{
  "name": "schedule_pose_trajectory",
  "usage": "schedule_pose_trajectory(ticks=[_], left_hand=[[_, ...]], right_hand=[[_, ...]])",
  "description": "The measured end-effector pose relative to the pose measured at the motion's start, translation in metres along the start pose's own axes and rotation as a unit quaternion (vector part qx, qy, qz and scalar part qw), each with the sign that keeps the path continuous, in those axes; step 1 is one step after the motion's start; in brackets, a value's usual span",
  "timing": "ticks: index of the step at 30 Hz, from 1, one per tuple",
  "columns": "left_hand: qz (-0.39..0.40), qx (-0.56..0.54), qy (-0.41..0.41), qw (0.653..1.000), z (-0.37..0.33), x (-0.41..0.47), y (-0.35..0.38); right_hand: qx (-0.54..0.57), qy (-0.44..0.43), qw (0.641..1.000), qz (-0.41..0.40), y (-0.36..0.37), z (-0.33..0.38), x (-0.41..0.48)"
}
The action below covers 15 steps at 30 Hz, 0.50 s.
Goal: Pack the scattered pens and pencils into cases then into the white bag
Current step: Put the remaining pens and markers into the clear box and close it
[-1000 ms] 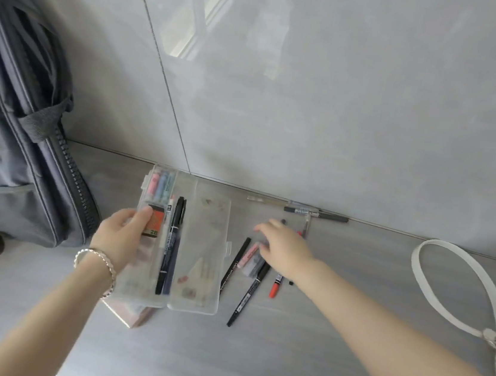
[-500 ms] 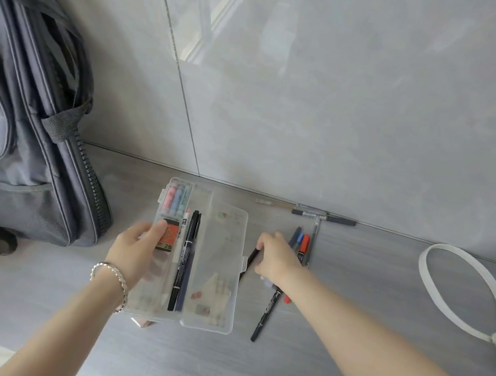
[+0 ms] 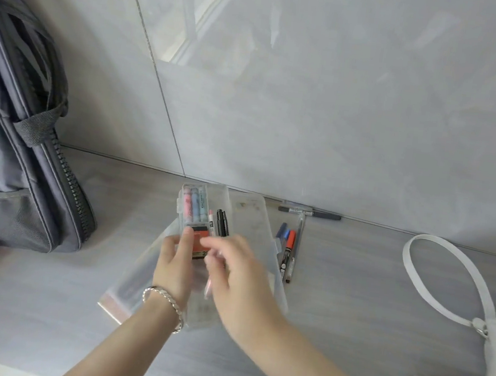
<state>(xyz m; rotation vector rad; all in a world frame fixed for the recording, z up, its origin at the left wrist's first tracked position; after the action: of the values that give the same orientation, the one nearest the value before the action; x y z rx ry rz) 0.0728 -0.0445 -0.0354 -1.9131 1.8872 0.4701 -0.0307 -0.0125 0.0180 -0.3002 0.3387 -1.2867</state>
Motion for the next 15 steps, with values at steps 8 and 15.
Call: schedule_pose_trajectory(ticks=[8,15], left_hand=[[0.025,-0.06,-0.032,0.997,0.01,-0.002,0.016],[0.056,-0.055,-0.006,0.997,0.002,-0.009,0.028]], right_hand=[[-0.084,-0.005,0.996,-0.008,-0.007,-0.004,-0.025],[0.195,0.0,0.98,-0.052,-0.013,-0.01,-0.017]])
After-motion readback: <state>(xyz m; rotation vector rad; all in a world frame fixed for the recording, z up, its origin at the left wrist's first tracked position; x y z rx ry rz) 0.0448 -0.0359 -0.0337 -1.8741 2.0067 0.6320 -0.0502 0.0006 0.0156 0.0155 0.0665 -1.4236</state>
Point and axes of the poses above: each hand's wrist, its own x-axis towards the middle knuckle, its own y-axis out of the palm, z = x × y, the point moved 5 cm from there along x, towards the middle knuckle, and after that the axes turned 13 degrees about z, right-handed, at the moved point
